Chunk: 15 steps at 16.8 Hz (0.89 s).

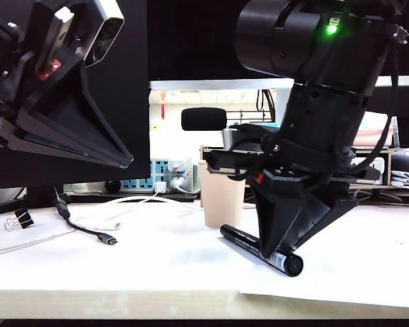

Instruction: Pick up the marker and insert it into the paper cup.

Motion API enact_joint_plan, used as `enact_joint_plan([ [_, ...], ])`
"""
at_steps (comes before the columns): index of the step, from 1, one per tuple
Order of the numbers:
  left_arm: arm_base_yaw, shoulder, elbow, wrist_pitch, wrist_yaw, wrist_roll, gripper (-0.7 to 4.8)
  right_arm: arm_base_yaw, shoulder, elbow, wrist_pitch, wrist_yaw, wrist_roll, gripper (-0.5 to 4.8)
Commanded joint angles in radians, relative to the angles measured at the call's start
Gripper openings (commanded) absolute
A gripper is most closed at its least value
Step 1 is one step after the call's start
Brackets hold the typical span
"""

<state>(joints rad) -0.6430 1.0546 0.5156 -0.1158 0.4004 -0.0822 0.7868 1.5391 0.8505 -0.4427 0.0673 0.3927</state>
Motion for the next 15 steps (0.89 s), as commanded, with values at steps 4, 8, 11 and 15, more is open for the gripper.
enact_joint_plan([
  [4,0.002,-0.002,0.004,0.006,0.003,0.004,-0.04,0.002,-0.089,0.004,0.093,0.002,0.008,0.80],
  [8,0.002,-0.002,0.004,0.007,-0.001,0.004,-0.04,0.002,-0.163,0.004,0.139,0.002,0.010,0.80],
  [11,0.002,-0.002,0.004,0.006,-0.001,0.004,-0.04,0.001,-0.201,0.010,0.231,0.001,0.027,0.80],
  [15,0.002,-0.002,0.004,0.006,-0.001,0.004,-0.04,-0.019,-0.201,0.043,0.370,0.009,0.026,0.80],
])
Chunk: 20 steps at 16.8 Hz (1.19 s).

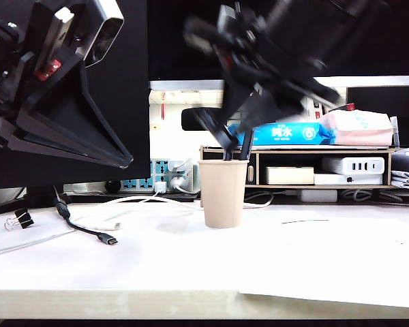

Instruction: Pick up the marker and insert it into the paper cup.

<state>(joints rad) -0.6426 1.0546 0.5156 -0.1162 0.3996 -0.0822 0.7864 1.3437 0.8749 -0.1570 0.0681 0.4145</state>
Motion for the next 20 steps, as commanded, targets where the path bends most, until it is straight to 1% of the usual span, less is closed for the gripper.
enact_joint_plan([
  [1,0.001,-0.002,0.004,0.009,0.000,0.004,-0.04,-0.039,-0.001,0.028,0.132,0.008,-0.012,0.80],
  [4,0.001,-0.002,0.004,0.023,0.000,0.004,-0.04,-0.097,0.005,0.028,0.248,-0.001,-0.023,0.80],
  [6,0.002,-0.002,0.004,0.107,0.000,0.001,-0.04,-0.154,0.045,0.029,0.341,-0.042,-0.033,0.80],
  [8,0.002,-0.002,0.005,0.136,0.000,-0.003,-0.04,-0.160,0.093,0.030,0.414,-0.048,-0.084,0.80],
  [9,0.002,-0.001,0.005,0.143,-0.005,0.000,-0.04,-0.160,0.120,0.034,0.435,-0.058,-0.083,0.80],
  [11,0.002,-0.001,0.005,0.169,-0.049,0.000,-0.04,-0.159,0.159,0.043,0.458,-0.072,-0.087,0.81],
  [14,0.002,-0.001,0.005,0.193,-0.048,0.001,-0.04,-0.151,0.187,0.043,0.506,-0.067,-0.153,0.80],
  [16,0.003,-0.001,0.005,0.207,-0.049,0.005,-0.04,-0.153,0.198,0.043,0.510,-0.068,-0.170,0.80],
  [17,0.003,-0.001,0.005,0.224,-0.063,0.006,-0.04,-0.153,0.203,0.043,0.512,-0.067,-0.185,0.80],
  [20,0.003,0.000,0.005,0.343,-0.180,0.008,-0.04,-0.152,0.228,0.043,0.515,-0.065,-0.192,0.80],
])
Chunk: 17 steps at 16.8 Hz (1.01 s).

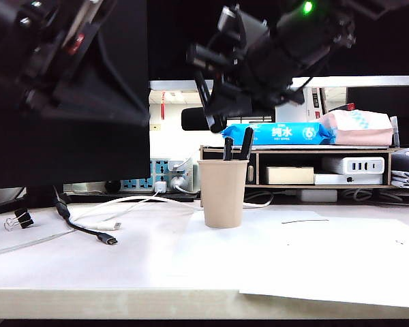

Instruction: Pick up the marker and insert it into the paper cup.

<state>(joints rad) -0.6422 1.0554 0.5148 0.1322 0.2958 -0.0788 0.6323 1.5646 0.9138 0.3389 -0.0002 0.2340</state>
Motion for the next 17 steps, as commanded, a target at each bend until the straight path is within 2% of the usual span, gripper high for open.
enact_joint_plan([
  [1,0.003,-0.001,0.005,0.120,-0.093,0.011,-0.04,0.002,0.009,0.004,0.026,0.002,-0.026,0.80],
  [7,0.003,0.006,0.005,0.269,-0.166,0.053,-0.04,0.000,0.032,0.004,0.053,0.027,-0.071,0.80],
  [10,0.002,0.058,0.005,0.329,-0.161,0.079,-0.04,0.000,0.048,0.004,0.069,0.029,-0.085,0.81],
  [17,0.002,0.162,0.005,0.436,-0.162,0.070,-0.05,0.000,0.089,0.004,0.085,0.028,-0.086,0.81],
])
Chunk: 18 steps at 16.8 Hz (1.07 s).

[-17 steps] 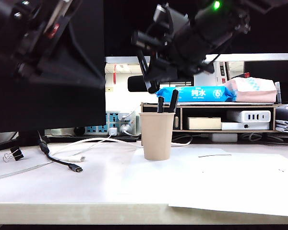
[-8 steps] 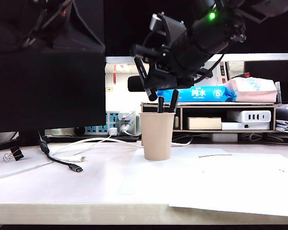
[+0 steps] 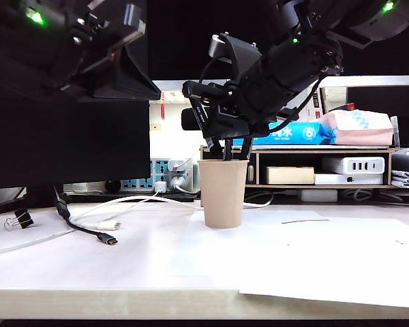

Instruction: Pick up the marker and insert it into the paper cup.

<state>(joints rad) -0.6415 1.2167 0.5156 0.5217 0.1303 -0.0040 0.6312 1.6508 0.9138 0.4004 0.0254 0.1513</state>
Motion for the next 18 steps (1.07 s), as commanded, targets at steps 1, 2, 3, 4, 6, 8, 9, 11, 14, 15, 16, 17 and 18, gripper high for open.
enact_joint_plan([
  [1,0.002,0.000,0.005,0.065,0.004,-0.005,-0.04,0.002,0.003,0.004,0.023,0.002,-0.008,0.81],
  [2,0.002,0.000,0.005,0.077,0.004,-0.005,-0.04,0.002,0.003,0.004,0.024,0.002,-0.019,0.81],
  [3,0.002,0.000,0.005,0.088,0.004,-0.005,-0.04,0.001,0.003,0.004,0.023,0.003,-0.023,0.81],
  [4,0.002,0.000,0.005,0.098,0.004,-0.008,-0.04,-0.001,0.003,0.004,0.025,0.014,-0.043,0.81],
  [6,0.002,0.000,0.005,0.102,0.004,-0.008,-0.04,-0.001,0.003,0.004,0.024,0.040,-0.058,0.81],
  [8,0.002,0.000,0.005,0.105,0.004,-0.007,-0.04,-0.003,0.008,0.004,0.026,0.047,-0.069,0.81],
  [9,0.002,0.000,0.005,0.107,0.004,-0.007,-0.04,-0.003,0.017,0.003,0.027,0.047,-0.070,0.81],
  [11,0.002,0.000,0.005,0.108,0.003,-0.007,-0.04,-0.004,0.033,0.003,0.023,0.043,-0.070,0.81],
  [14,0.002,0.001,0.005,0.108,0.001,-0.007,-0.04,-0.003,0.041,0.004,0.027,0.044,-0.070,0.81],
  [15,0.002,0.000,0.005,0.108,0.001,-0.007,-0.04,-0.003,0.041,0.003,0.026,0.044,-0.070,0.81],
  [16,0.002,0.000,0.005,0.109,0.001,-0.007,-0.04,-0.004,0.041,0.003,0.023,0.044,-0.070,0.81],
  [17,0.002,0.000,0.005,0.109,0.000,-0.006,-0.04,-0.004,0.041,0.003,0.021,0.044,-0.070,0.81],
  [18,0.002,0.000,0.005,0.110,0.001,-0.003,-0.04,-0.004,0.041,0.003,0.018,0.044,-0.070,0.81],
])
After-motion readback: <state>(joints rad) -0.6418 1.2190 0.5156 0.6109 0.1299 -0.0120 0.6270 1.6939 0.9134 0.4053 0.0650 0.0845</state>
